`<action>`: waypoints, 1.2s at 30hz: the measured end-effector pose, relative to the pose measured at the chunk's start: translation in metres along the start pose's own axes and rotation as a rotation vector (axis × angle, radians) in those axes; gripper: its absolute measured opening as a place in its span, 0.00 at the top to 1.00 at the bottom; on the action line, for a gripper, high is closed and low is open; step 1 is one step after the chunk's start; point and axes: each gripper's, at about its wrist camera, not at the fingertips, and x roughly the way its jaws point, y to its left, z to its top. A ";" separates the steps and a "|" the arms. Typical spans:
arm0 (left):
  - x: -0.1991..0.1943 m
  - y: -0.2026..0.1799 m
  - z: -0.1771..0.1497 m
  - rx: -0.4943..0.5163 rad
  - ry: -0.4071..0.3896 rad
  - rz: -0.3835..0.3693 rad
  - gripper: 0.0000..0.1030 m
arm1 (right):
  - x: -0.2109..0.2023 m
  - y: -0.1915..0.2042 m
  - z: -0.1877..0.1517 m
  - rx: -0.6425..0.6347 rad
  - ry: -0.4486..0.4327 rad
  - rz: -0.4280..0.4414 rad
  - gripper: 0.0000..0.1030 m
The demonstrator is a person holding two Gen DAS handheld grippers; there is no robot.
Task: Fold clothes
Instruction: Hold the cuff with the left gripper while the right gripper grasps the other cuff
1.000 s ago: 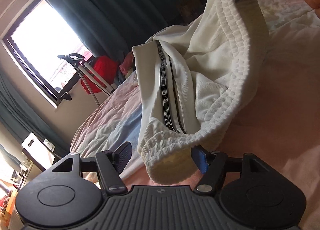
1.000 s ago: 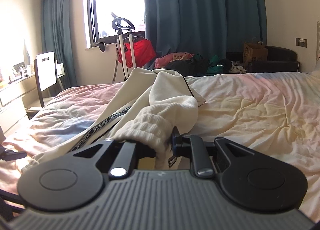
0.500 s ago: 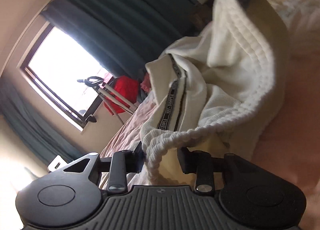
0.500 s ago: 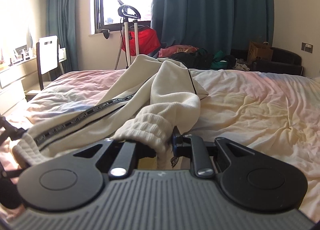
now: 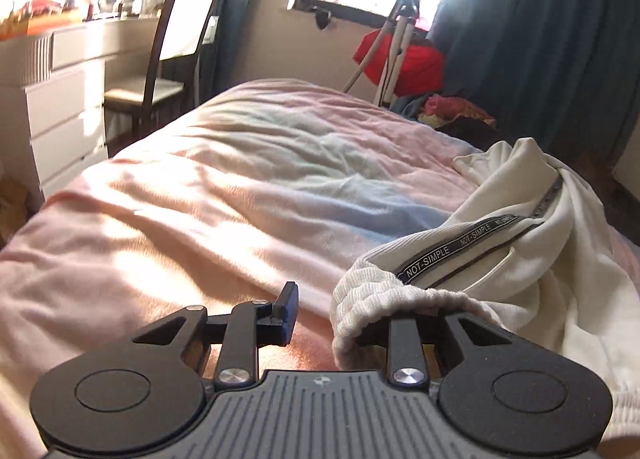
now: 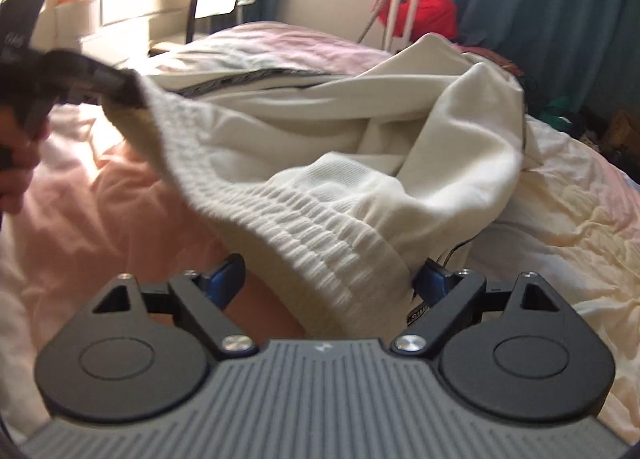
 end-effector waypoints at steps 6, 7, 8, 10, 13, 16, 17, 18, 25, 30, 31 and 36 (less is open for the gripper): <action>-0.018 0.019 -0.004 -0.102 0.046 -0.041 0.61 | -0.056 -0.051 0.012 0.266 -0.178 0.174 0.15; -0.024 0.016 -0.003 -0.094 0.041 -0.048 0.59 | -0.063 -0.067 0.010 0.338 -0.217 0.166 0.15; -0.030 0.012 -0.002 -0.085 0.034 -0.055 0.59 | -0.070 -0.084 0.008 0.413 -0.255 0.149 0.15; -0.039 0.008 -0.002 -0.089 0.014 -0.068 0.61 | -0.079 -0.115 0.002 0.561 -0.313 0.126 0.15; -0.044 0.011 -0.001 -0.137 -0.001 -0.083 0.61 | -0.061 -0.141 -0.013 0.706 -0.263 0.124 0.37; -0.045 0.016 0.001 -0.166 -0.011 -0.082 0.61 | -0.032 -0.142 -0.025 0.769 -0.149 0.143 0.56; -0.044 0.016 0.001 -0.165 -0.008 -0.081 0.61 | -0.021 -0.136 -0.026 0.774 -0.120 0.162 0.57; -0.044 0.016 0.001 -0.162 -0.002 -0.082 0.61 | -0.011 -0.131 -0.028 0.779 -0.091 0.181 0.58; -0.061 0.003 -0.012 -0.062 0.053 -0.076 0.36 | 0.042 -0.093 -0.024 0.672 0.030 0.161 0.59; -0.079 -0.002 -0.015 -0.045 0.043 -0.178 0.17 | 0.045 -0.082 -0.021 0.618 0.043 0.123 0.59; -0.082 -0.003 -0.015 -0.052 0.036 -0.214 0.15 | 0.042 -0.084 -0.021 0.627 0.040 0.123 0.59; -0.066 -0.013 -0.014 -0.059 -0.003 -0.229 0.10 | 0.030 -0.092 -0.023 0.683 0.019 0.124 0.59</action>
